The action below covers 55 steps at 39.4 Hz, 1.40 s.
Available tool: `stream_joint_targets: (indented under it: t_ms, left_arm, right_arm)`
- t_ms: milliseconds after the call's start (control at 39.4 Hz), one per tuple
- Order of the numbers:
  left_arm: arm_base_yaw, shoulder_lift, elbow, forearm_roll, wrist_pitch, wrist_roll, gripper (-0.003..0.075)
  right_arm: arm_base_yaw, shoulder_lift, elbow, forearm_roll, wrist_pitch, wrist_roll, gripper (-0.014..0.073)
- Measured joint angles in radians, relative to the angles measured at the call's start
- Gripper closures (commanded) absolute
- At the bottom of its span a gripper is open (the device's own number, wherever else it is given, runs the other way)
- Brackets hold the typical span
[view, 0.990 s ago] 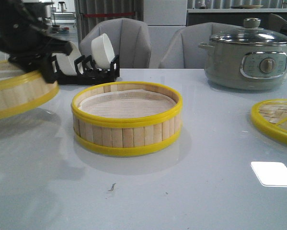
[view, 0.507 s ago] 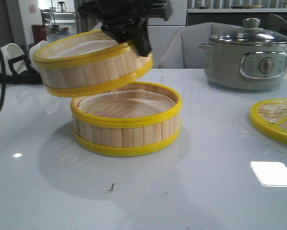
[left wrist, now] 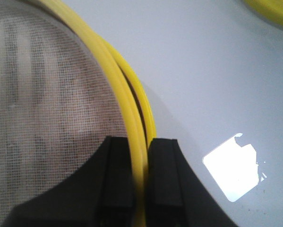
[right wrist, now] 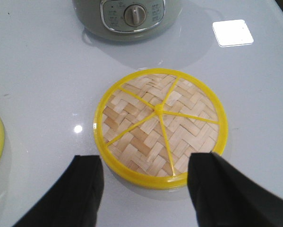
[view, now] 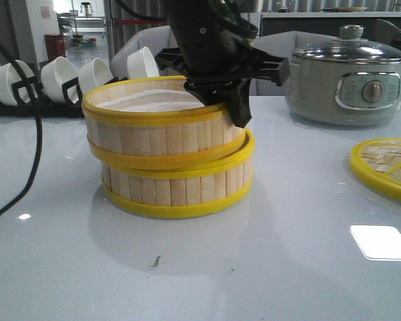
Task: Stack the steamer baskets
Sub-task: 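Lift the basket with the left gripper and lower it onto the middle basket, then open the left gripper and raise it away from the stack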
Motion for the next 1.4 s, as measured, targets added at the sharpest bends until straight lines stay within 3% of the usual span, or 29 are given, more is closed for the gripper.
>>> stream_joint_targets:
  t_ms: [964, 1040, 1269, 1395]
  left_arm:
    - [-0.030, 0.021, -0.007, -0.009, -0.021, 0.000, 0.0616]
    - [-0.030, 0.021, -0.007, -0.009, -0.021, 0.000, 0.0559]
    - [-0.030, 0.025, -0.020, 0.017, -0.025, 0.002, 0.0241]
    - [-0.032, 0.030, -0.053, 0.071, -0.027, 0.004, 0.0176]
  right_arm:
    - [0.000, 0.000, 0.000, 0.002, 0.002, 0.000, 0.0097]
    - [0.000, 0.000, 0.000, 0.002, 0.002, 0.000, 0.0097]
    - [0.000, 0.000, 0.000, 0.002, 0.006, 0.000, 0.0097]
    - [0.000, 0.000, 0.000, 0.002, 0.008, 0.000, 0.0097]
